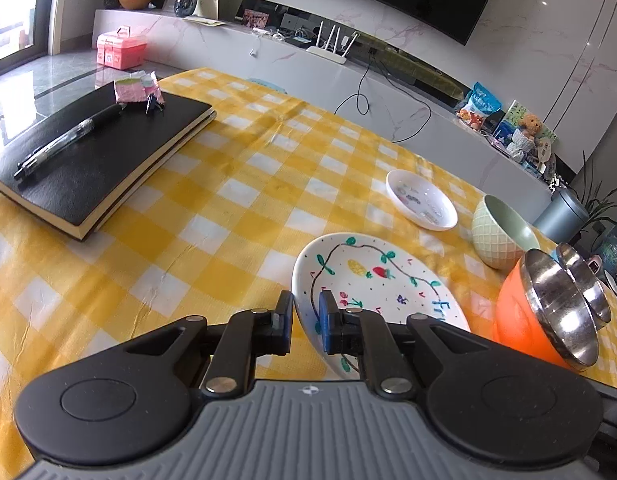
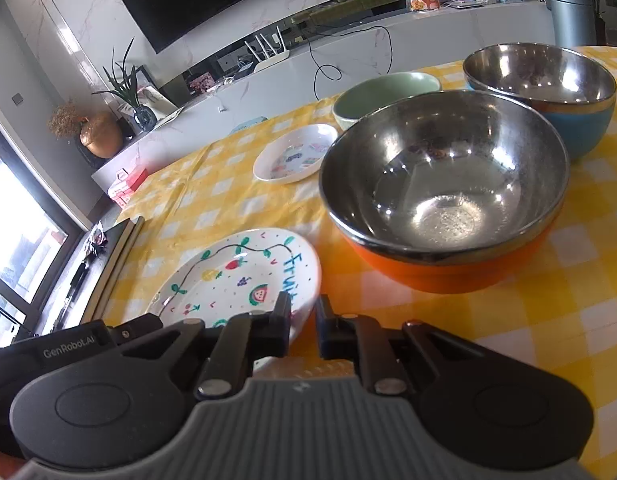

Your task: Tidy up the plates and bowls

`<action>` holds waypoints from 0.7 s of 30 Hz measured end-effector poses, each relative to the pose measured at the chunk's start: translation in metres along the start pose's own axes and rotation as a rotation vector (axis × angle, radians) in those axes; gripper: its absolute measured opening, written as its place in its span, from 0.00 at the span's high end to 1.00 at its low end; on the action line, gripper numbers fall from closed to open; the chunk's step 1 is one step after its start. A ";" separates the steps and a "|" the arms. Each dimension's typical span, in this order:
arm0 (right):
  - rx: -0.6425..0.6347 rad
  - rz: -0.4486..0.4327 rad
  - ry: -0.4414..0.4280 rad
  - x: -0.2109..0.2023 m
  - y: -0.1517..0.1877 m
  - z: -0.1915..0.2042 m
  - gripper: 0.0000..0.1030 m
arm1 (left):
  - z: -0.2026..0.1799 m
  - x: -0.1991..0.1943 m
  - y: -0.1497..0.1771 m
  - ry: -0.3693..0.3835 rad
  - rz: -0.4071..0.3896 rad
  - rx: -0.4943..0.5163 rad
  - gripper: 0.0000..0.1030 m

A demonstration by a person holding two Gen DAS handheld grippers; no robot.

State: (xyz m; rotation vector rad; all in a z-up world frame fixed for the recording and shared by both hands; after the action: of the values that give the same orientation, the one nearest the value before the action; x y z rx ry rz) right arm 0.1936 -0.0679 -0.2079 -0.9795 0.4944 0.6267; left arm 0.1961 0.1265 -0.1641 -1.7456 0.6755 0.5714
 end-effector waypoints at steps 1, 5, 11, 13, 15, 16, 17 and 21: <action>0.000 0.002 0.000 0.001 0.000 -0.001 0.91 | 0.001 0.001 0.001 0.000 0.003 -0.001 0.86; 0.002 0.007 -0.008 0.006 0.001 -0.003 0.91 | 0.004 0.004 0.006 0.004 0.016 -0.008 0.86; 0.016 0.014 -0.032 0.013 -0.002 -0.005 0.85 | 0.011 0.010 0.003 0.025 0.001 -0.035 0.78; 0.014 0.008 -0.034 0.013 -0.003 -0.005 0.84 | 0.012 0.013 0.000 0.031 -0.007 -0.042 0.78; 0.028 -0.002 -0.034 0.015 -0.004 -0.005 0.82 | 0.011 0.016 -0.003 0.034 -0.013 -0.046 0.76; 0.039 -0.007 -0.035 0.015 -0.004 -0.006 0.81 | 0.011 0.017 -0.004 0.034 -0.015 -0.044 0.76; 0.046 -0.011 -0.036 0.015 -0.005 -0.006 0.81 | 0.010 0.019 -0.005 0.034 -0.018 -0.040 0.76; 0.050 -0.021 -0.035 0.016 -0.005 -0.006 0.83 | 0.006 0.023 -0.007 0.037 -0.026 -0.024 0.78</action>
State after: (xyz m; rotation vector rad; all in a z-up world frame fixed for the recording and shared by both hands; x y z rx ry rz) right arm 0.2076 -0.0709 -0.2180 -0.9234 0.4661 0.6088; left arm 0.2173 0.1306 -0.1765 -1.7886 0.6730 0.5323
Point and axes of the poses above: each gripper's, at about its wrist camera, not at the fingertips, and x roughly the way its jaws point, z to its left, y to its underside, the point moved 8 cm from there along x, roughly the way its jaws point, and after that the axes turned 5 degrees about x, right-handed, at the moved point
